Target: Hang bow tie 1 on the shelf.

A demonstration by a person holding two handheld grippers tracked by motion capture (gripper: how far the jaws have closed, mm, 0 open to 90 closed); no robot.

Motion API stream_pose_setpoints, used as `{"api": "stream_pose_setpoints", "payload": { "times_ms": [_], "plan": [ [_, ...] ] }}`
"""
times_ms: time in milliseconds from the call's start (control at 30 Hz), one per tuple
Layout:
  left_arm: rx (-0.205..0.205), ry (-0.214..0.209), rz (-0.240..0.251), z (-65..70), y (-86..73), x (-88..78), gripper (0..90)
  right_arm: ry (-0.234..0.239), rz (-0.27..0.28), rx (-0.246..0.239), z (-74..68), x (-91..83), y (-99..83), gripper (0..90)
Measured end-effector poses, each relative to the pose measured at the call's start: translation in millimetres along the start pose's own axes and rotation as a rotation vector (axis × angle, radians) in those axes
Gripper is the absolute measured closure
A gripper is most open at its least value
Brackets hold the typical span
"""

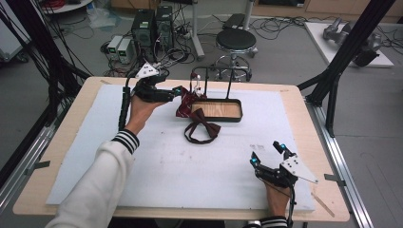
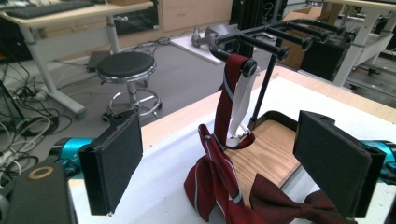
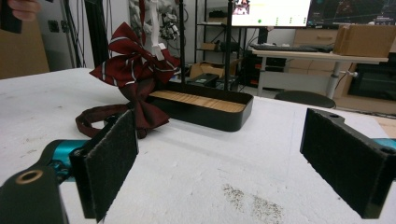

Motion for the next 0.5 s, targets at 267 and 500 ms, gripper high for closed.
{"api": "stream_pose_setpoints", "payload": {
  "times_ms": [267,500],
  "plan": [
    [0.02,-0.003,0.08,-0.8,-1.7,-36.1,16.2,0.002,-0.001,-0.004,-0.6,0.0,0.0,10.6],
    [0.029,-0.01,0.124,-5.9,-7.3,-63.8,16.2,0.0,-0.002,-0.007,-1.0,0.1,-0.1,10.6]
  ]
}}
Point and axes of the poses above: each handheld gripper's, and its own axes: x roughly forward along the jaws, y roughly out of its top, z roughly to its right, the point moved 4 cm from there along x, roughly forward along the jaws, and after that the axes turned 10 degrees about y, right-handed, at the moved point
